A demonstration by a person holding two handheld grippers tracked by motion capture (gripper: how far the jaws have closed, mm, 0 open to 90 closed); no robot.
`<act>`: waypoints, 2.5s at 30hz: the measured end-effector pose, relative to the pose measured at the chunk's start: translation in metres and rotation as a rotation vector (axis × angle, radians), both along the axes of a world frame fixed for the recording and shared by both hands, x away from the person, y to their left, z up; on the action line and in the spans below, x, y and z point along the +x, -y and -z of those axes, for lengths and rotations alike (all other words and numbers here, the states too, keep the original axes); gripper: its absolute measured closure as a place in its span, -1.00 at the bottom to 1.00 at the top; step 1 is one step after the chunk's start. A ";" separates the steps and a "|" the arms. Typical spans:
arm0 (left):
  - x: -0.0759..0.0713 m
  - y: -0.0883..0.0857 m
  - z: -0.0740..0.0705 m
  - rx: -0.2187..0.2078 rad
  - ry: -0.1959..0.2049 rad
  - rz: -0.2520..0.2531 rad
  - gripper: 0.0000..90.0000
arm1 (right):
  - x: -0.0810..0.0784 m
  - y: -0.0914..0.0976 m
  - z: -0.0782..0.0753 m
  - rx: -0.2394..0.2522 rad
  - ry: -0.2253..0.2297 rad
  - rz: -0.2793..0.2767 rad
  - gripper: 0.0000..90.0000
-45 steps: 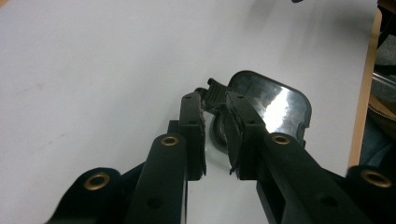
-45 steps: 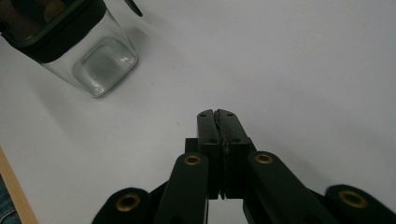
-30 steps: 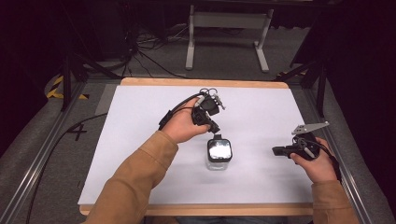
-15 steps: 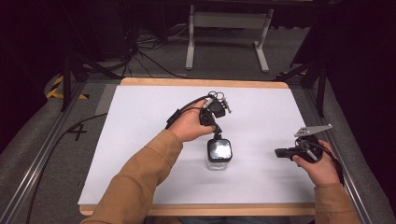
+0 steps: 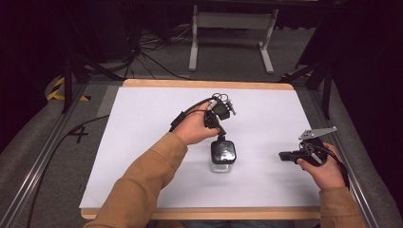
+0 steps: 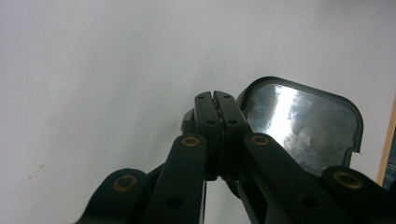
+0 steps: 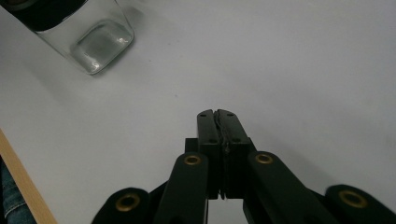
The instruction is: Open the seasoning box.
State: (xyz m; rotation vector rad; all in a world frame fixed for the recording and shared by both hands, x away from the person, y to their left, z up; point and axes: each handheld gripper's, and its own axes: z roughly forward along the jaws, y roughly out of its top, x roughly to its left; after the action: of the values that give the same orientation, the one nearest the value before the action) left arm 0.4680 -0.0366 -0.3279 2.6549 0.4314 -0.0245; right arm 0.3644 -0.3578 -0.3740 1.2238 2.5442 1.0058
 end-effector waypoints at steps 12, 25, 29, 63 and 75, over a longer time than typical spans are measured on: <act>0.004 0.002 0.004 0.016 -0.017 -0.018 1.00 | -0.001 -0.007 -0.002 -0.004 0.008 -0.027 0.99; 0.016 -0.019 0.013 -0.016 -0.028 -0.073 0.99 | -0.005 -0.046 -0.008 0.040 0.059 -0.162 1.00; 0.014 -0.027 0.005 -0.041 -0.007 -0.084 0.98 | -0.005 -0.066 -0.010 0.089 0.106 -0.231 1.00; -0.060 -0.048 -0.017 -0.382 0.136 -0.132 0.98 | -0.001 -0.134 0.000 0.149 0.192 -0.368 1.00; -0.038 -0.051 -0.018 -0.480 0.167 -0.301 0.99 | -0.011 -0.134 0.003 0.170 0.207 -0.369 1.00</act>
State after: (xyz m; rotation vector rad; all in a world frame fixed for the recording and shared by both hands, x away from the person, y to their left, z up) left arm 0.4296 0.0145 -0.3104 2.0833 0.6701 0.1656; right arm 0.3534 -0.2236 -0.3774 0.6467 2.6116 1.3676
